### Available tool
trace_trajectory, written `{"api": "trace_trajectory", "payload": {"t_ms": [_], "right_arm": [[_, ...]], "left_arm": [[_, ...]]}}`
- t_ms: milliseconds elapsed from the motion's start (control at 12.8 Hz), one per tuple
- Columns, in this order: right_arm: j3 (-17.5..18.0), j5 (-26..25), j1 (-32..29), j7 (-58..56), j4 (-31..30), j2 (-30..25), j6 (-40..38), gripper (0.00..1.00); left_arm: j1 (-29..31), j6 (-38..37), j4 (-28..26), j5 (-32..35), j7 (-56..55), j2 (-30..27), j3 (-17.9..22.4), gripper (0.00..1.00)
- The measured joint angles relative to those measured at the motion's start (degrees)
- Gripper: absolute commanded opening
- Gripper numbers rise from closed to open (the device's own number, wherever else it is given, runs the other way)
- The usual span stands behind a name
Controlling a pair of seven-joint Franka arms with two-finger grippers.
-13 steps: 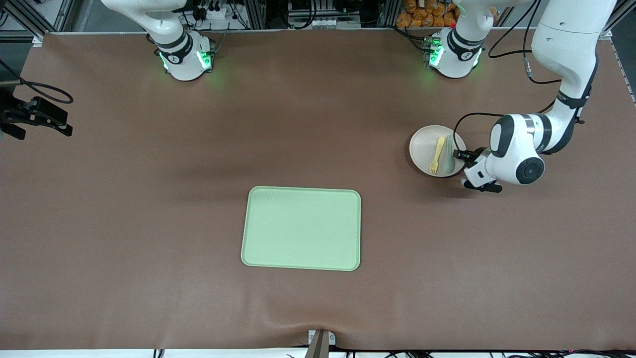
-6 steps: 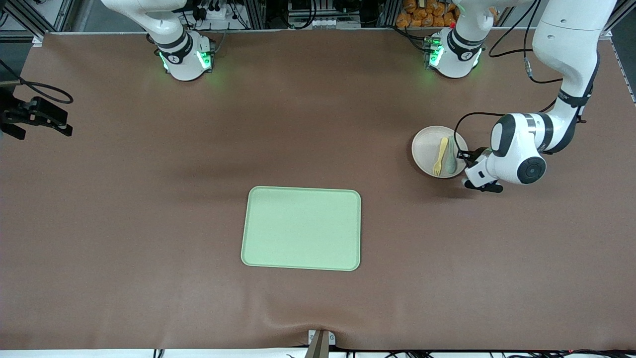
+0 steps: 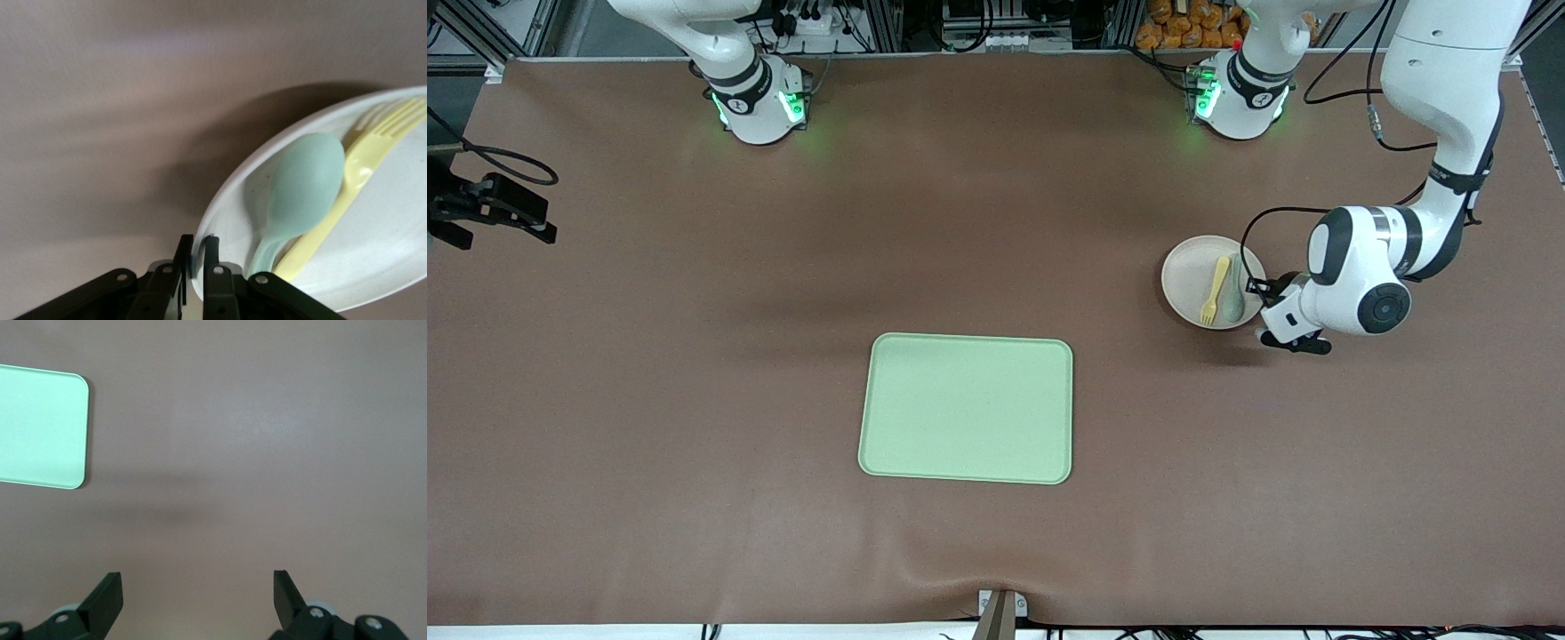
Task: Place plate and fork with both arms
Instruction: 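Lower the left gripper and pinch the white plate's rim, then carry the plate with the left gripper onto the green tray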
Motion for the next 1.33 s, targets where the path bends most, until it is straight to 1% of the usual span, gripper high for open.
{"api": "trace_trajectory", "payload": {"t_ms": [390, 780, 1013, 1169, 1325], "right_arm": [[0.0, 0.0, 0.0, 0.0, 0.0, 0.0, 0.0, 1.0], [0.0, 0.0, 0.0, 0.0, 0.0, 0.0, 0.0, 1.0], [0.0, 0.0, 0.0, 0.0, 0.0, 0.0, 0.0, 1.0], [0.0, 0.0, 0.0, 0.0, 0.0, 0.0, 0.0, 1.0], [0.0, 0.0, 0.0, 0.0, 0.0, 0.0, 0.0, 1.0]], "left_arm": [[0.0, -4.6, 7.3, -1.0, -0.1, 0.0, 0.0, 0.0], [-1.1, -7.0, 12.8, -7.7, -0.9, 0.9, -0.1, 0.0], [-4.1, -7.0, 18.0, -9.8, -3.5, 3.7, -0.3, 0.0], [-6.7, -7.3, 22.5, -11.2, -5.2, 6.3, -0.3, 0.0], [-9.5, -7.3, 27.6, -14.2, -6.5, 9.7, -0.4, 0.0]]}}
